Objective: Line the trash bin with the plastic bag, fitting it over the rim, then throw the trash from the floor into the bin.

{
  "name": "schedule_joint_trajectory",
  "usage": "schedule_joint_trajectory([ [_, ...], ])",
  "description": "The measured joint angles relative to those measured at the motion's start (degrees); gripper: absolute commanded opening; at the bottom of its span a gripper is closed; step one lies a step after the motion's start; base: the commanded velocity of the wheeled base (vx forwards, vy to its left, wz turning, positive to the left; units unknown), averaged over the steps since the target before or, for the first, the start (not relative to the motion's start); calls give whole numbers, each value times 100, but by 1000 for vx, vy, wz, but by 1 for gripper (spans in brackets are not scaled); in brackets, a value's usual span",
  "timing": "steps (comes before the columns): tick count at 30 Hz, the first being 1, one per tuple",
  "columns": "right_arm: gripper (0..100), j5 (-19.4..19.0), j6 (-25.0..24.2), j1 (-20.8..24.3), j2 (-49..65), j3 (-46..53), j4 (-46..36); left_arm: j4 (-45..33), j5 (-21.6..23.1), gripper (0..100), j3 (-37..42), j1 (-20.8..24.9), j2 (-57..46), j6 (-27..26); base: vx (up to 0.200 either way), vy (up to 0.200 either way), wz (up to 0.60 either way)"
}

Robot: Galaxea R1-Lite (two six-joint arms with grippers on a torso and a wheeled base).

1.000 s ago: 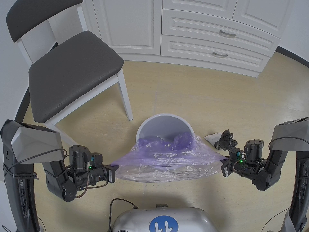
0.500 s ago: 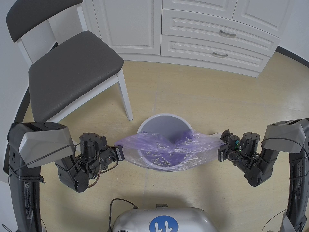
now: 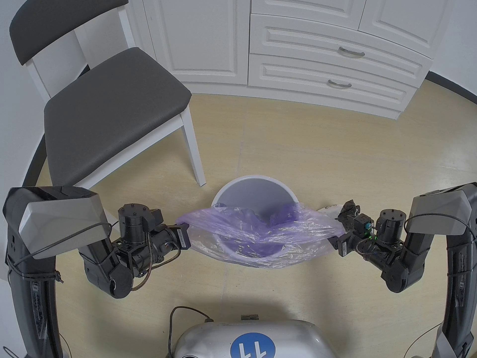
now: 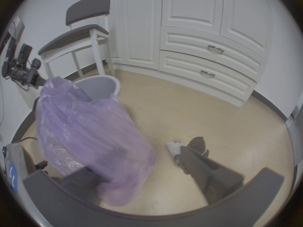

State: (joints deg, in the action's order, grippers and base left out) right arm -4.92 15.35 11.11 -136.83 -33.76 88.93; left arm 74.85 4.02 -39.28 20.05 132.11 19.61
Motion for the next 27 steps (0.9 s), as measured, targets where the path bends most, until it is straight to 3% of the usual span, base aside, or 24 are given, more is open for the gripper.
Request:
schedule_joint_trajectory([
  [7, 100, -1713, -71, -419, 22, 234, 5, 0, 7, 0, 65, -2, -22, -117, 0, 0, 0],
  [18, 100, -4478, -875, -1391, 20, 410, 7, 0, -26, 0, -85, -51, 223, -207, 0, 0, 0],
  [22, 100, -5060, -1011, -1754, -7, 440, 9, -21, -44, 0, -165, -85, 323, -216, 0, 0, 0],
  [27, 100, -5185, -1133, -2009, -72, 444, 7, -87, -52, 0, -254, -149, 419, -221, 0, 0, 0],
])
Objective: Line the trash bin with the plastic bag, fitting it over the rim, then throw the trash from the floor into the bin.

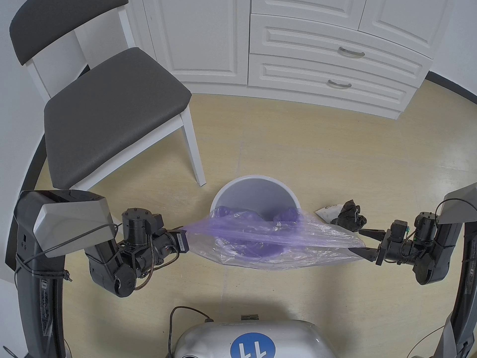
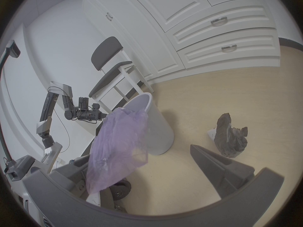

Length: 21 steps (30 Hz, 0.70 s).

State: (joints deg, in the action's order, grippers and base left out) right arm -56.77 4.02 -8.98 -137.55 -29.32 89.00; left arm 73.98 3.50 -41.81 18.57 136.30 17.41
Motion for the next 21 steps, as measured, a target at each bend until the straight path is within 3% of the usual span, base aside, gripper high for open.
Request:
schedule_joint_trajectory([
  [21, 100, 116, -12, -330, 254, -26, -2, -17, 9, 0, -30, -127, 38, -50, 0, 0, 0],
])
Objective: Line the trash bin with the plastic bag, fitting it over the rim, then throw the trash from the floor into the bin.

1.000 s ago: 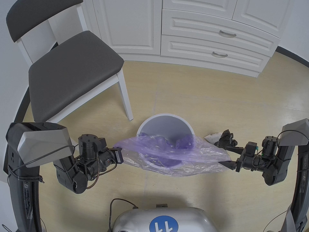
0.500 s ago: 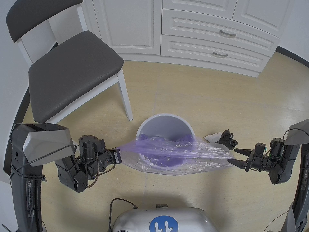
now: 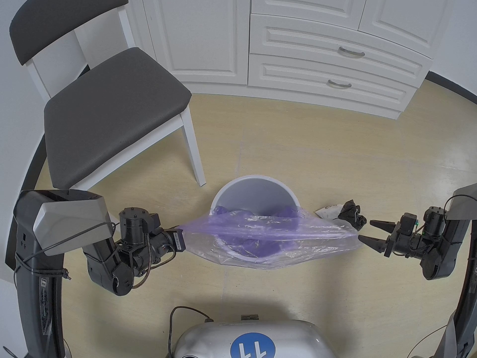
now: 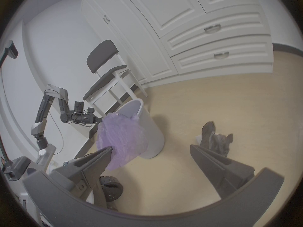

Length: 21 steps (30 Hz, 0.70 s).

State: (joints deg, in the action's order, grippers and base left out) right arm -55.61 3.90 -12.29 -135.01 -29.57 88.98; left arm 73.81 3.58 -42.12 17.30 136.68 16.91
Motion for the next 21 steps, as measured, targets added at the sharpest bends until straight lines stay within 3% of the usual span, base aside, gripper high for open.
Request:
schedule_joint_trajectory([
  [10, 100, 1669, 52, 79, 1202, 262, -2, -5, 16, 0, 210, 74, -391, 0, 0, 0, 0],
  [15, 100, 1908, 34, 265, 1880, 728, -2, -7, 13, 0, 265, 85, -507, 2, 0, 0, 0],
  [21, 100, 1818, -84, 577, 2249, 926, -2, 4, 11, 0, 321, 98, -578, 11, 0, 0, 0],
])
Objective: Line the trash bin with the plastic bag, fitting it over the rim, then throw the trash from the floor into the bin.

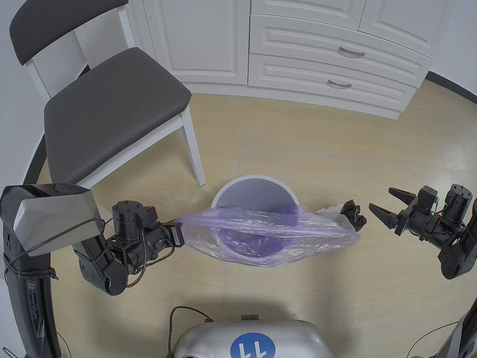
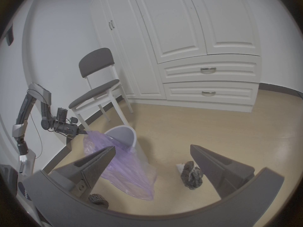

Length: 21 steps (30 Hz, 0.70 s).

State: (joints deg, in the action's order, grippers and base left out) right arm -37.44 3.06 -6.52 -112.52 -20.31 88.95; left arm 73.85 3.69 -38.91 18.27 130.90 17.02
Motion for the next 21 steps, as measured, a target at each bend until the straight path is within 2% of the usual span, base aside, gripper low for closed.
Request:
schedule_joint_trajectory([
  [3, 100, 380, 41, 291, 105, 16, -2, 2, -4, 0, 22, 18, -15, 2, 0, 0, 0],
  [6, 100, 1204, 134, 756, 185, -16, -2, 13, -11, 0, 38, 27, -30, 6, 0, 0, 0],
  [10, 100, 2605, 556, 1647, 243, -238, -5, 22, -20, 0, 77, 41, -56, 6, 0, 0, 0],
  [11, 100, 2866, 701, 1881, 249, -325, -27, 24, -22, 100, 83, 46, -66, 9, 0, 0, 0],
  [15, 100, 3942, 1321, 3028, 271, -870, -699, 38, -24, 100, 149, 72, -108, 2, 0, 0, 0],
  [21, 100, 4832, 1952, 4196, 213, -1742, -2398, 40, 21, 100, 278, 90, -221, -29, 0, 0, 0],
])
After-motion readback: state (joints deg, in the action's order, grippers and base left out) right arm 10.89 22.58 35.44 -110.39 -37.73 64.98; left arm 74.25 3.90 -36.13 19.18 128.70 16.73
